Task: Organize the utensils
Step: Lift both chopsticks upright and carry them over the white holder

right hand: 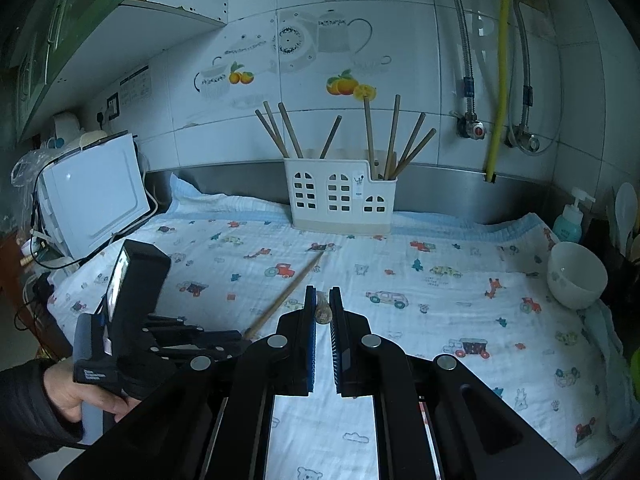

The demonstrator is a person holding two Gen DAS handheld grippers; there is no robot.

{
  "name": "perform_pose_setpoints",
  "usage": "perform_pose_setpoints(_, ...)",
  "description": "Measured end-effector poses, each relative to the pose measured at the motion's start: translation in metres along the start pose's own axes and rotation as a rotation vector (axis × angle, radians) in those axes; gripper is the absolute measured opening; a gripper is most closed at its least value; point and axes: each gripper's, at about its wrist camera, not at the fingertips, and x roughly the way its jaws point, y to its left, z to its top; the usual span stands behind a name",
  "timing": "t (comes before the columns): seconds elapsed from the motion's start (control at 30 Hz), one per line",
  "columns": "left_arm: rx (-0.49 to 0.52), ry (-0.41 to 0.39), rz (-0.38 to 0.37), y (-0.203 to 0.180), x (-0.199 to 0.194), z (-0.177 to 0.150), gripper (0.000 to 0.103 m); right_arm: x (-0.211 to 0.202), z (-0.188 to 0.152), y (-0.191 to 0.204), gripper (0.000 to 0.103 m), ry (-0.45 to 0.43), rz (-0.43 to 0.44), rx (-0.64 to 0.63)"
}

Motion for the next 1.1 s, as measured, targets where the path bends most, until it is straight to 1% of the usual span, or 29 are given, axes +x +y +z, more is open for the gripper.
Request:
perform_pose_setpoints(0.13,0.026,-0.01,0.022,-0.003,0.002,-0.001,0.023,-0.001,0.0,0.0,0.007,-0.002,0.001,0.0)
perform_pose_setpoints(0.23,0.032,-0.016,0.046,-0.002,0.001,-0.001,0.013,-0.001,0.001,-0.001,0.007,-0.003,0.0,0.001)
perform_pose_setpoints(0.27,0.028,-0.015,0.043,-0.001,0.0,-0.001,0.007,-0.001,0.001,-0.001,0.007,-0.005,0.0,0.002)
perform_pose_setpoints(0.37,0.02,-0.032,0.033,0.002,-0.007,0.003,0.006,-0.003,0.004,-0.001,0.007,-0.01,-0.002,-0.004)
perform_pose_setpoints(0.5,0.018,-0.089,0.002,0.008,-0.03,0.017,0.006,-0.006,0.012,-0.001,0.007,-0.024,0.0,-0.015)
perform_pose_setpoints(0.67,-0.005,-0.17,-0.055,0.014,-0.059,0.037,0.006,-0.007,0.03,-0.002,0.007,-0.047,0.016,-0.025)
perform_pose_setpoints(0.8,-0.01,-0.208,-0.077,0.016,-0.072,0.051,0.006,-0.006,0.047,-0.004,0.007,-0.067,0.027,-0.032)
perform_pose_setpoints(0.93,0.023,-0.244,-0.072,0.012,-0.082,0.062,0.006,-0.006,0.063,-0.004,0.007,-0.084,0.042,-0.041)
perform_pose_setpoints(1.0,0.043,-0.26,-0.055,0.01,-0.085,0.068,0.006,-0.003,0.07,-0.005,0.007,-0.085,0.05,-0.042)
perform_pose_setpoints(1.1,0.068,-0.275,-0.051,0.007,-0.089,0.078,0.006,0.004,0.083,-0.008,0.007,-0.081,0.067,-0.047)
